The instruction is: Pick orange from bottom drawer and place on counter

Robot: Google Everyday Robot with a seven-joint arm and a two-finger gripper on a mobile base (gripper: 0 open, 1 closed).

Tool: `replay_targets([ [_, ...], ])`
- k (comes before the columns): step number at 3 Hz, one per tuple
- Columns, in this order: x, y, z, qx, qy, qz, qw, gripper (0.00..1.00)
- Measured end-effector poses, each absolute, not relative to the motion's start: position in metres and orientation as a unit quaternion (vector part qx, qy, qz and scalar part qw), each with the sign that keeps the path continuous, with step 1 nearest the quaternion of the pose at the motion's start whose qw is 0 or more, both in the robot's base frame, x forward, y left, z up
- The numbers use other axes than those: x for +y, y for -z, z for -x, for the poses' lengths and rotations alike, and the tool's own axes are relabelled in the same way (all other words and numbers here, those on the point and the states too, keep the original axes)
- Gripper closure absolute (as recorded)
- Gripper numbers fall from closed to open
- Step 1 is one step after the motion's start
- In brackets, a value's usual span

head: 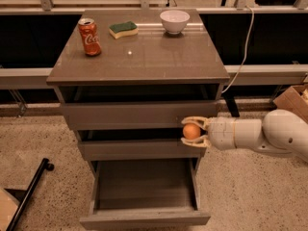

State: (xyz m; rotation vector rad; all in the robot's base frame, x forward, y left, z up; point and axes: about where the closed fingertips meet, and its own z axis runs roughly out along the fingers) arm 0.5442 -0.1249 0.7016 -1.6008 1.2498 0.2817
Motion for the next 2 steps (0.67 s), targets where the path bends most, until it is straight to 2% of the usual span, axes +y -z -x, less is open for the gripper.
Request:
replay_targets([
  [1,-0.118,-0.765,-0.559,0.453,-0.004,0.676,0.581,1.00],
  [2,-0.110,-0.814,-0.543,0.398,0.075,0.676,0.616,1.00],
])
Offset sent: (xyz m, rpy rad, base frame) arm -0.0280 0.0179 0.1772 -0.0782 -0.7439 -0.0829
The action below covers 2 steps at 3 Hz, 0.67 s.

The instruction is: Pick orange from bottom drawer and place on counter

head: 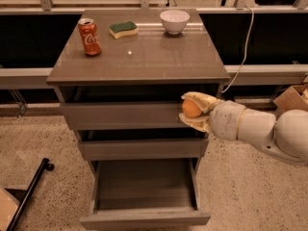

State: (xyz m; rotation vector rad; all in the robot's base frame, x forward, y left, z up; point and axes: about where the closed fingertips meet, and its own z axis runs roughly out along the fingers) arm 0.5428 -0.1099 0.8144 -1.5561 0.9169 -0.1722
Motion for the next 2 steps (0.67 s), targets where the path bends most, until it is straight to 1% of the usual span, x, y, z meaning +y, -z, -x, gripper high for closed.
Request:
replay_targets([
  [2,-0.1037,-0.8283,-0.5391,0.382,0.084,0.681,0.619,1.00],
])
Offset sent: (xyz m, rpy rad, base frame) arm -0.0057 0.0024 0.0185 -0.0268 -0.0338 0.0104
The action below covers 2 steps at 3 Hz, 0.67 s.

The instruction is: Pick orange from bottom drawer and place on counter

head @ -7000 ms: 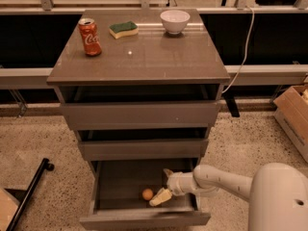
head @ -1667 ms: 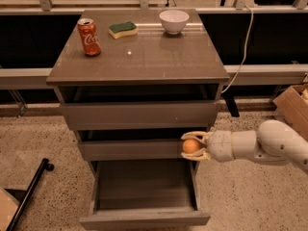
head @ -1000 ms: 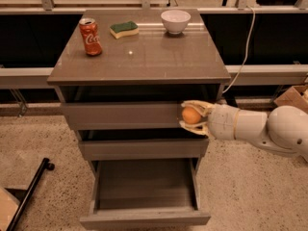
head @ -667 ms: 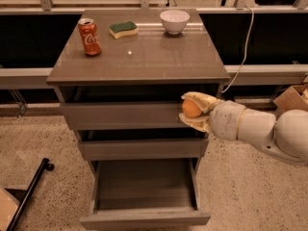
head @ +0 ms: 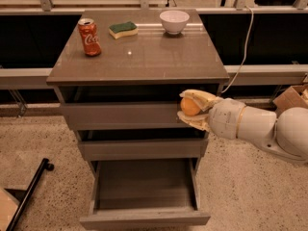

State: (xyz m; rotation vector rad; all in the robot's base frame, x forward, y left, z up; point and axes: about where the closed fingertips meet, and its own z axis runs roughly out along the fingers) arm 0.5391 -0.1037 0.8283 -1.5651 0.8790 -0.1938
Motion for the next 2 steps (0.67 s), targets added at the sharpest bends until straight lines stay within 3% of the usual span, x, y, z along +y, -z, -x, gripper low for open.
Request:
replay_targets([
  [2,-0.109,-0.866,-0.572,0.363,0.142,0.727,0.565,1.00],
])
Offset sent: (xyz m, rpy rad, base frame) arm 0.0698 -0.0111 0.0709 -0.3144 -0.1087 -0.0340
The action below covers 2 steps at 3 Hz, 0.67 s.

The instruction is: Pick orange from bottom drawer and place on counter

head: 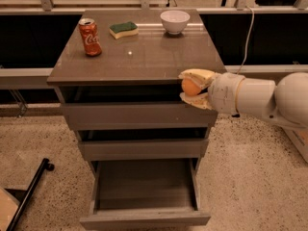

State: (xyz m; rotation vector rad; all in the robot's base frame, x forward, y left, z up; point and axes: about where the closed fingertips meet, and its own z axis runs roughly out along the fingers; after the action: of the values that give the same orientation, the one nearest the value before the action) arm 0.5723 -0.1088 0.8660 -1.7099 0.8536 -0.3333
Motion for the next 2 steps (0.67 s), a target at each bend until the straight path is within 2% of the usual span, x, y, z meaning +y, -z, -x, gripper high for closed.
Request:
replay_targets([
  [2,-0.106,-0.893,-0.649,0.331,0.167,0.787,0.494,1.00],
])
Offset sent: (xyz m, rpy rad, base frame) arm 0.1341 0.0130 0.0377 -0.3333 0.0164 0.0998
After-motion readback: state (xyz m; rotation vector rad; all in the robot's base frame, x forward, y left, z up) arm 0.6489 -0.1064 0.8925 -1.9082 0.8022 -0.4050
